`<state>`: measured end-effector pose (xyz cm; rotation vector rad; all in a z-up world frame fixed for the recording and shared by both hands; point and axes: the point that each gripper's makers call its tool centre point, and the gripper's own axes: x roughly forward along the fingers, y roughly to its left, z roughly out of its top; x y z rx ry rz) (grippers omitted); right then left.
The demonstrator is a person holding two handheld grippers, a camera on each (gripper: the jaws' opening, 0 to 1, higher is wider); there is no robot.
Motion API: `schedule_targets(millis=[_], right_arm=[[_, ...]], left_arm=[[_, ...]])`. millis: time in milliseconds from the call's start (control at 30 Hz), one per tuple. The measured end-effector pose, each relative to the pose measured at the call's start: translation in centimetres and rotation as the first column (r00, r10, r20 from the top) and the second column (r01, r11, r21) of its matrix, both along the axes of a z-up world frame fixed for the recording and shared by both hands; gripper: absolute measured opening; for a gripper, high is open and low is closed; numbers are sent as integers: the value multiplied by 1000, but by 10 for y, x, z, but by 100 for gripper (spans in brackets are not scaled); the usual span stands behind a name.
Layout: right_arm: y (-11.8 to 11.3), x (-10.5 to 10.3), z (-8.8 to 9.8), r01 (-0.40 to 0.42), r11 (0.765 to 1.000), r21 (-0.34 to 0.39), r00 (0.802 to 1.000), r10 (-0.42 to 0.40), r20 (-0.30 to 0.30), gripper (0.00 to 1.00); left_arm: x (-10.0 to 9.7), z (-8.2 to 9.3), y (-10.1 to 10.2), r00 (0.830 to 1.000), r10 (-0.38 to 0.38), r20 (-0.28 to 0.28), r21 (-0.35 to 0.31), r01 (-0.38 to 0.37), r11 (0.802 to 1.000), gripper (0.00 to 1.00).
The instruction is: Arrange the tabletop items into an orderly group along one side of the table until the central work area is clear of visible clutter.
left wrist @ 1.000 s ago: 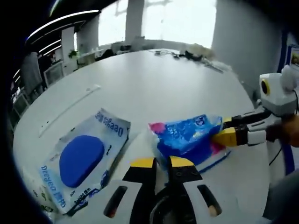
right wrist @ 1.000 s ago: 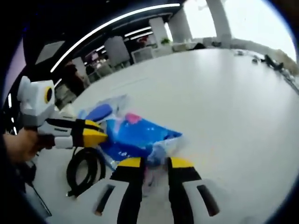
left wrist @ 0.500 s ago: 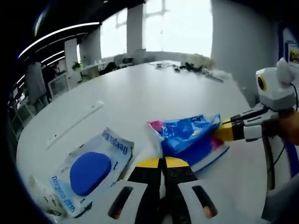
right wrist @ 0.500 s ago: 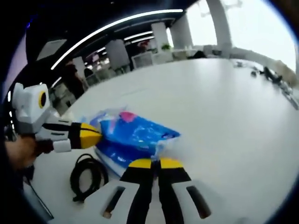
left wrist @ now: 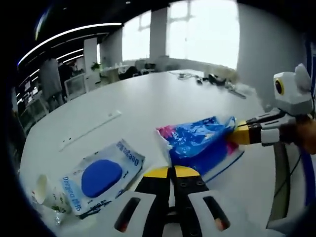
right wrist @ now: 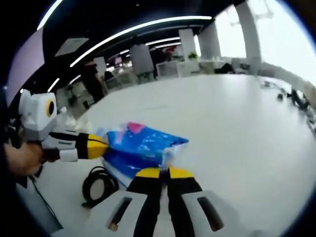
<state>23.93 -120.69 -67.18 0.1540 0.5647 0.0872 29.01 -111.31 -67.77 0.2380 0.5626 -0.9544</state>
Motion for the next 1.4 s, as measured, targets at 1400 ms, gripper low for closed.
schedule_targets(millis=[1400], right_arm=[[-60, 137, -70, -251, 956, -150, 966, 237, -105, 0]], left_arm=[[90, -64, -44, 963, 268, -16, 234, -257, 937, 1]])
